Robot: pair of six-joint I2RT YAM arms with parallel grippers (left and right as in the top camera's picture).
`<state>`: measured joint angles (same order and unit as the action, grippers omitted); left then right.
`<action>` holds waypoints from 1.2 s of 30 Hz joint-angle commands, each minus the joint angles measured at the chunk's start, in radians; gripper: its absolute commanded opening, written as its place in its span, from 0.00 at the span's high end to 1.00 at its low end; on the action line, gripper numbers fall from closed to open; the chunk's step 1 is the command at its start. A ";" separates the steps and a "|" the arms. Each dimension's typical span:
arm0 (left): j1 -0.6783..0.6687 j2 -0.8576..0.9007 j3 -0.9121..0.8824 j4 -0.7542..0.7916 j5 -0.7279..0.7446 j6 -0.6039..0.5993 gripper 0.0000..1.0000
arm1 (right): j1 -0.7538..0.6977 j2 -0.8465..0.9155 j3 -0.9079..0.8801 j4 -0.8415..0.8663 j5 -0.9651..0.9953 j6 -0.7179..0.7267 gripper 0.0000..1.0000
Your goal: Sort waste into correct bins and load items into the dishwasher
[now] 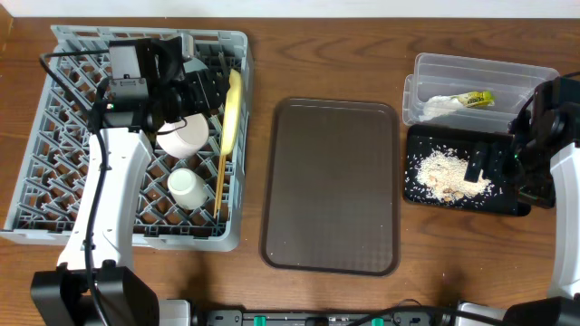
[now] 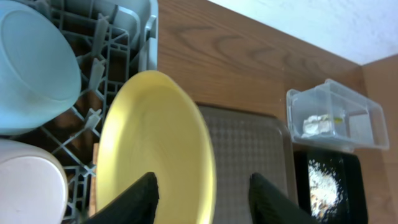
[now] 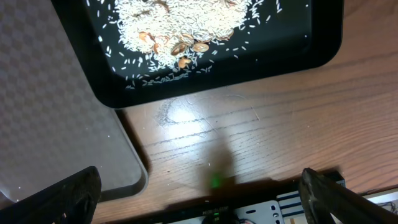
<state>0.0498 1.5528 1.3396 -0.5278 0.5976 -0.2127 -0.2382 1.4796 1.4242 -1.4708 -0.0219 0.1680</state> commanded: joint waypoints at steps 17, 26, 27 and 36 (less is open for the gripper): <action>-0.049 -0.198 -0.002 -0.531 -0.435 0.069 0.24 | 0.206 -0.098 0.008 0.370 -0.118 -0.080 0.01; -0.049 -0.324 -0.076 -0.634 -0.435 0.158 0.13 | 0.234 -0.190 -0.124 0.364 -0.053 -0.050 0.01; -0.049 -0.367 -0.103 -0.619 -0.434 0.161 0.13 | 0.234 -0.229 -0.159 0.378 -0.053 -0.049 0.01; -0.049 -0.871 -0.405 -0.507 -0.433 0.190 0.12 | 0.234 -0.734 -0.479 0.477 0.064 -0.042 0.01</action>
<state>-0.0006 0.8066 1.0061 -1.0313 0.1761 -0.0479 -0.0151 0.8764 1.0073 -0.9890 -0.0376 0.1127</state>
